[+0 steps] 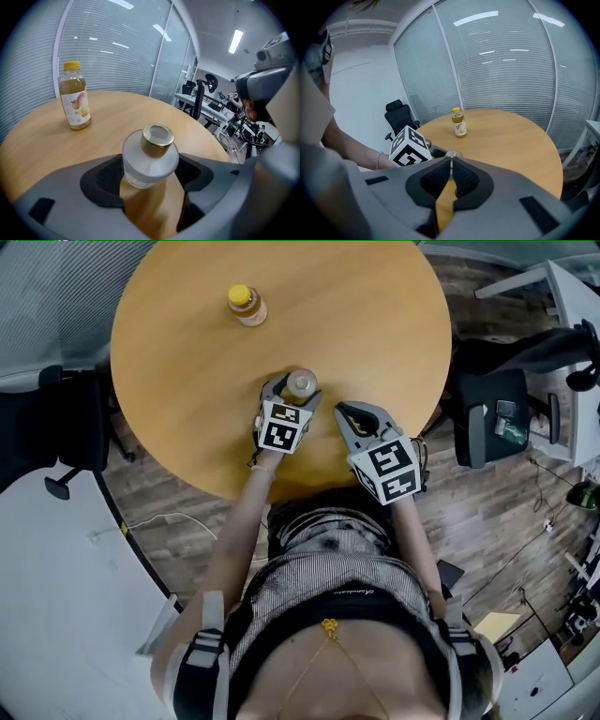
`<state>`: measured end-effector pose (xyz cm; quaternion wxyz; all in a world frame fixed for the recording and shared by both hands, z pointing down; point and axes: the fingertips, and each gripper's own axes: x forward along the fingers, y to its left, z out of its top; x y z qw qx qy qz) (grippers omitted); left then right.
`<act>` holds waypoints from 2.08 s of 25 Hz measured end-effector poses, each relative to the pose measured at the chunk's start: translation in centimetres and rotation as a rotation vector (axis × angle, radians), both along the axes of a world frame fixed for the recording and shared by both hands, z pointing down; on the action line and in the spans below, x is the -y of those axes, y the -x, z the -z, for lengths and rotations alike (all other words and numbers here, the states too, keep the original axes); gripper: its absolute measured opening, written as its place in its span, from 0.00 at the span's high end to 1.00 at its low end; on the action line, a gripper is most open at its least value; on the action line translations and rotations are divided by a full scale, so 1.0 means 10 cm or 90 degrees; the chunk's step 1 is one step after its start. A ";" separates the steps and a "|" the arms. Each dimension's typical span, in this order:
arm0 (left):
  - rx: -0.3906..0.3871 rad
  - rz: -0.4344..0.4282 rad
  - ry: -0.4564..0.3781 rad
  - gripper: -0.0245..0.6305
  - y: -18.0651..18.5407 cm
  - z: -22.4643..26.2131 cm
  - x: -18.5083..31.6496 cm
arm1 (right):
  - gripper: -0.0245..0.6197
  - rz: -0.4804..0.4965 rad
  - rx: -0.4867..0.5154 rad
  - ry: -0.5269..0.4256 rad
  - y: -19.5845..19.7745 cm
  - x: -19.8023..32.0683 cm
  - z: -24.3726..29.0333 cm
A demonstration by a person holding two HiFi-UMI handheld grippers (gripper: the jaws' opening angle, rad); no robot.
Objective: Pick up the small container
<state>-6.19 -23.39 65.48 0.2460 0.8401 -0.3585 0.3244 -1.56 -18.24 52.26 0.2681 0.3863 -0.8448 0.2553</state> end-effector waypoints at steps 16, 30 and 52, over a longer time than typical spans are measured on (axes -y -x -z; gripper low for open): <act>0.019 -0.002 -0.028 0.45 0.00 0.00 0.01 | 0.92 0.009 0.009 -0.006 0.09 -0.04 0.04; 0.025 -0.034 -0.026 0.45 -0.02 -0.01 0.01 | 0.92 0.032 0.009 -0.011 0.19 -0.08 0.07; -0.002 -0.028 -0.037 0.45 -0.03 0.00 0.05 | 0.92 0.063 0.012 -0.024 0.23 -0.14 0.13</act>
